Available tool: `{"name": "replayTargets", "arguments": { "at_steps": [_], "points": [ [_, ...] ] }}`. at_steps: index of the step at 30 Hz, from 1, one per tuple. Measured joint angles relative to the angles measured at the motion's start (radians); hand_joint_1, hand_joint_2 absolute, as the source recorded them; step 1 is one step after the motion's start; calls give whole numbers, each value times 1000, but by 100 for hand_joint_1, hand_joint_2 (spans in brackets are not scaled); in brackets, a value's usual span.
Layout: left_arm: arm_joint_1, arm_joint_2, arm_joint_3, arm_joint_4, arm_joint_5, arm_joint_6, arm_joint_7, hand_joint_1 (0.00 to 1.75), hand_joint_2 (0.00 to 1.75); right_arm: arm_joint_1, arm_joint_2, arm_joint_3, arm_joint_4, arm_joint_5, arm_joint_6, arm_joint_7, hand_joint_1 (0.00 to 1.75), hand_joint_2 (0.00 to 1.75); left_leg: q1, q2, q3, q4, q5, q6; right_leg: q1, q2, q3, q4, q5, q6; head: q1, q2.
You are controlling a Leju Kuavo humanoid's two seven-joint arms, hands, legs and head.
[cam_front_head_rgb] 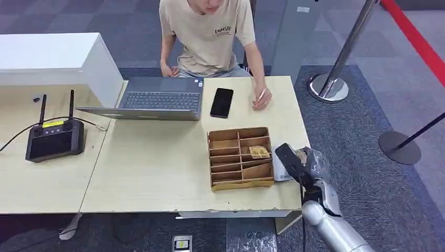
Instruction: Pass the card to the sensor for recognition and then transmit it.
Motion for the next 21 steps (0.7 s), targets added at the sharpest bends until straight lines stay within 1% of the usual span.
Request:
{"name": "replayTargets", "arguments": {
  "at_steps": [3,12,21],
  "points": [
    [0,-2,0,0,-3,0,0,0,0,2,-4,3,2,17,14,12,175,175,0,0,0,0,0,0,0,0,0,0,0,0,0,0],
    [0,-8,0,0,-15,-3,-12,0,0,2,-15,8,10,21,48,14,175,175,0,0,1,0,0,0,0,0,1,0,0,0,0,0],
    [0,-8,0,0,-18,2,-12,0,0,4,-19,10,18,6,56,11,175,175,0,0,2,0,0,0,0,0,1,0,0,0,0,0]
  ]
}}
